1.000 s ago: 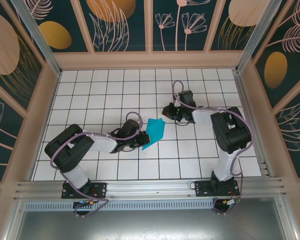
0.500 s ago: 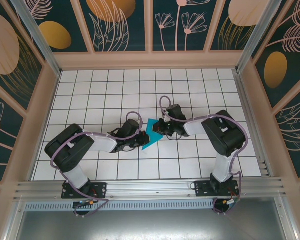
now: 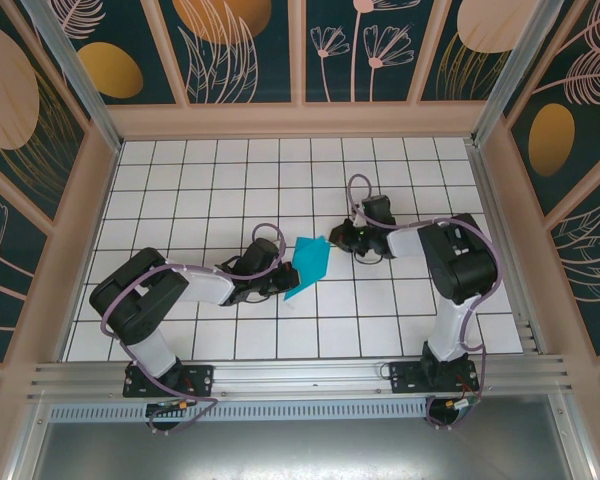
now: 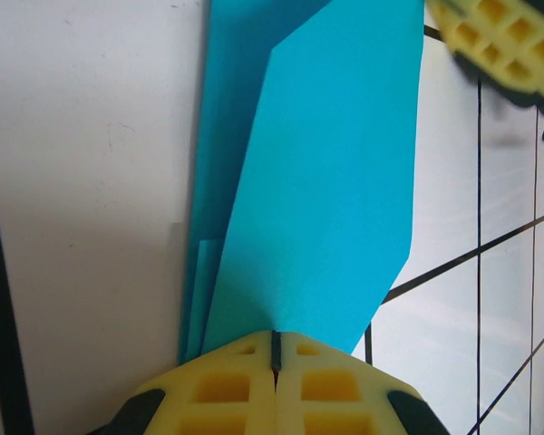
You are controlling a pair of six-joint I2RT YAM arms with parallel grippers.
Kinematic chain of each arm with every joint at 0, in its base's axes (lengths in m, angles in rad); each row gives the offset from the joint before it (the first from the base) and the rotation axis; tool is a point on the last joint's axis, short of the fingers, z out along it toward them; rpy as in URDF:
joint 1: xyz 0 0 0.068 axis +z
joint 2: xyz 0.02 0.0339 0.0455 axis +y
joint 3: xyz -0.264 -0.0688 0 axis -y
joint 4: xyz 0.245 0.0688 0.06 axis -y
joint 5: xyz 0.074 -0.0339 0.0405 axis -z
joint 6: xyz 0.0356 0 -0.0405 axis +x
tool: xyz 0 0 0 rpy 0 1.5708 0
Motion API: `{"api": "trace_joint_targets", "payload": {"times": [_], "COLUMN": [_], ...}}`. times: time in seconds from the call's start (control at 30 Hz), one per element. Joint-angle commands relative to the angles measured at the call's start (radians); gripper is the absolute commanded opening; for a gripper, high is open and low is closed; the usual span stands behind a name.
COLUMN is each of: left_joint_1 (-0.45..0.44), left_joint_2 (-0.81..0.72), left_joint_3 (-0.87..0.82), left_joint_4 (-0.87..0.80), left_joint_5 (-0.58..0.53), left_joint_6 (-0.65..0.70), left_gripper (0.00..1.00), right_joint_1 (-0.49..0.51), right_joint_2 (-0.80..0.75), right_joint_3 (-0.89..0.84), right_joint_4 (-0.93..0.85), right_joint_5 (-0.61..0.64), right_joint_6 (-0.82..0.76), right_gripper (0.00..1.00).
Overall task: Fold a paper plane with a square sheet of paper (pick it up from the middle)
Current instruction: Fourth fold the wing at the center of the table.
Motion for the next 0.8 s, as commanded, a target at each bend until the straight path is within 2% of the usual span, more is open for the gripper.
{"api": "trace_joint_targets", "payload": {"times": [0.0,0.13,0.27,0.47,0.77], "left_joint_1": [-0.001,-0.002,-0.002,-0.001,-0.001], "left_joint_2": [0.062,0.062,0.065,0.068,0.061], "left_joint_3": [-0.055,-0.053,-0.048,-0.043,-0.035], "left_joint_4": [-0.225,-0.219,-0.221,-0.219,-0.223], "left_joint_5": [-0.037,-0.029,-0.029,-0.025,-0.019], "left_joint_6": [0.026,0.022,0.022,0.027,0.032], "left_gripper": [0.0,0.0,0.0,0.0,0.0], "right_joint_1": [-0.001,0.031,0.111,0.206,0.214], "right_joint_2": [-0.036,-0.116,-0.141,-0.079,0.024], "right_joint_3": [0.039,0.034,0.01,-0.015,-0.078], "right_joint_4": [-0.044,-0.056,-0.033,0.017,0.039], "right_joint_5": [0.012,0.004,-0.003,0.01,0.049], "right_joint_6": [-0.05,-0.041,-0.01,0.035,0.046], "right_gripper": [0.07,0.08,0.07,0.06,0.04]}}
